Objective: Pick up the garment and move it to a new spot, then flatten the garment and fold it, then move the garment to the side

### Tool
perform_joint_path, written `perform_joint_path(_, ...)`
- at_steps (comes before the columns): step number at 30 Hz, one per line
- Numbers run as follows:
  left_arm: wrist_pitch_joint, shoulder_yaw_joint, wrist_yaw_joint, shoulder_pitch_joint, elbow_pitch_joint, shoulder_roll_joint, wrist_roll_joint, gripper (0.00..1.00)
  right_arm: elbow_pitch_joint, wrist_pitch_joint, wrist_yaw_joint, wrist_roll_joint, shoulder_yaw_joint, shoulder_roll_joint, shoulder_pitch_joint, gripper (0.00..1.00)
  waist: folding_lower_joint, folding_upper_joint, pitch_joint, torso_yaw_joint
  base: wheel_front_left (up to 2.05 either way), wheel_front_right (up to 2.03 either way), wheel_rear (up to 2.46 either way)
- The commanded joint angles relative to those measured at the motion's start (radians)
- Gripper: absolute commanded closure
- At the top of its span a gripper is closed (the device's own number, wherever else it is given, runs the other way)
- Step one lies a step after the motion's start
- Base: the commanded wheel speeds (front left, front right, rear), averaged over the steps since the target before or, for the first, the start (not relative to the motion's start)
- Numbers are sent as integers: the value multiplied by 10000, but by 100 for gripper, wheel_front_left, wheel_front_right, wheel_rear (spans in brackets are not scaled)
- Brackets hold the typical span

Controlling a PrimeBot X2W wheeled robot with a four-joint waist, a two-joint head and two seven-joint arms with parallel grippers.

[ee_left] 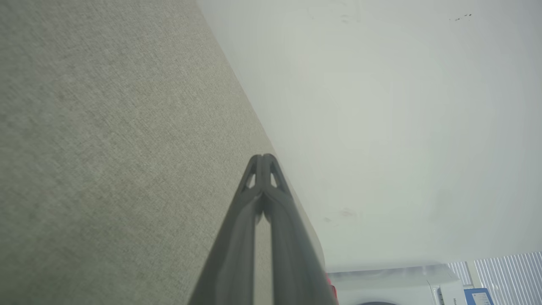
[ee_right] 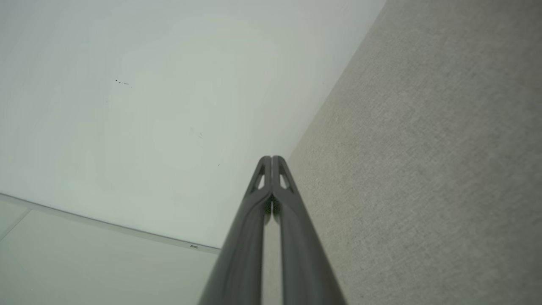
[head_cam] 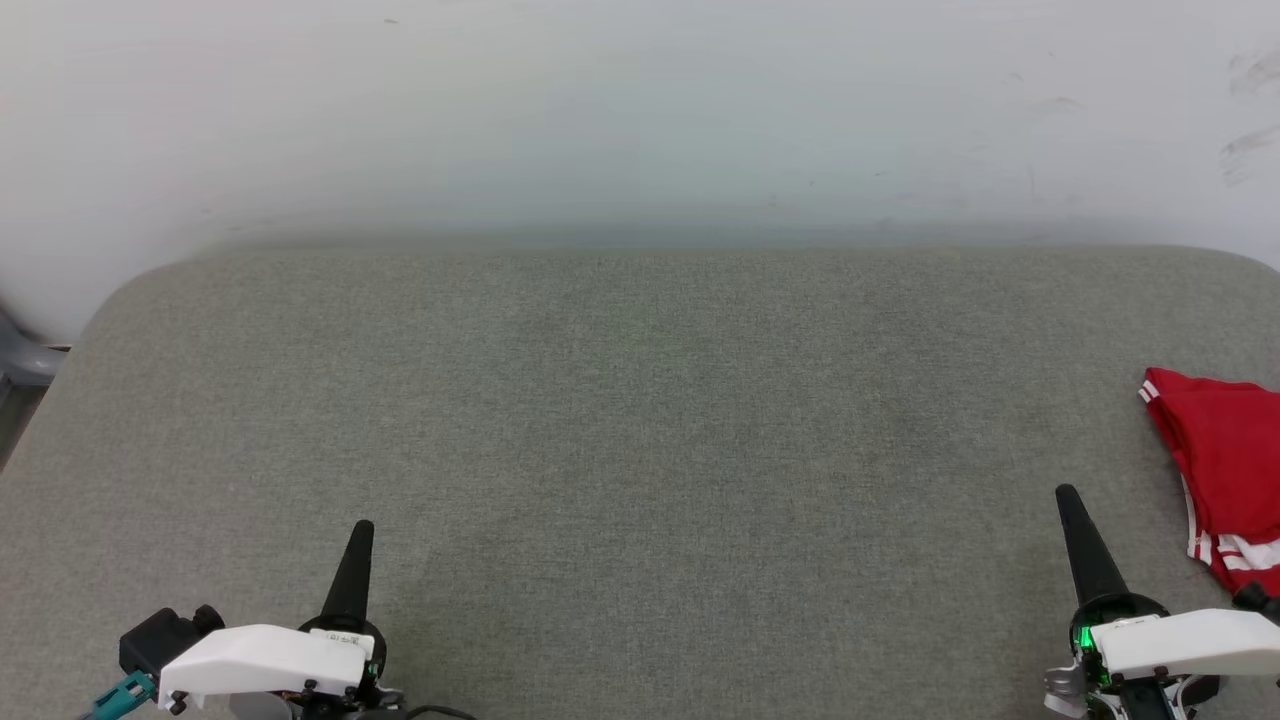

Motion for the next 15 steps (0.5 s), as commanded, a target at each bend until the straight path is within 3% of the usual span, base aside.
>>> perform_joint_path(1, 67, 41, -82, -256, -41, 7, -259, 100, -31, 51, -1, 276, -22, -67, -265, 100, 0, 0, 3, -5, 0, 0, 0)
perform_joint_path(15, 381, 212, -242, -466, 67, -28, -1565, 100, 161, 375, -1, 1530, -78, -51, -468, 100, 0, 0, 26, -51, 0, 0, 0)
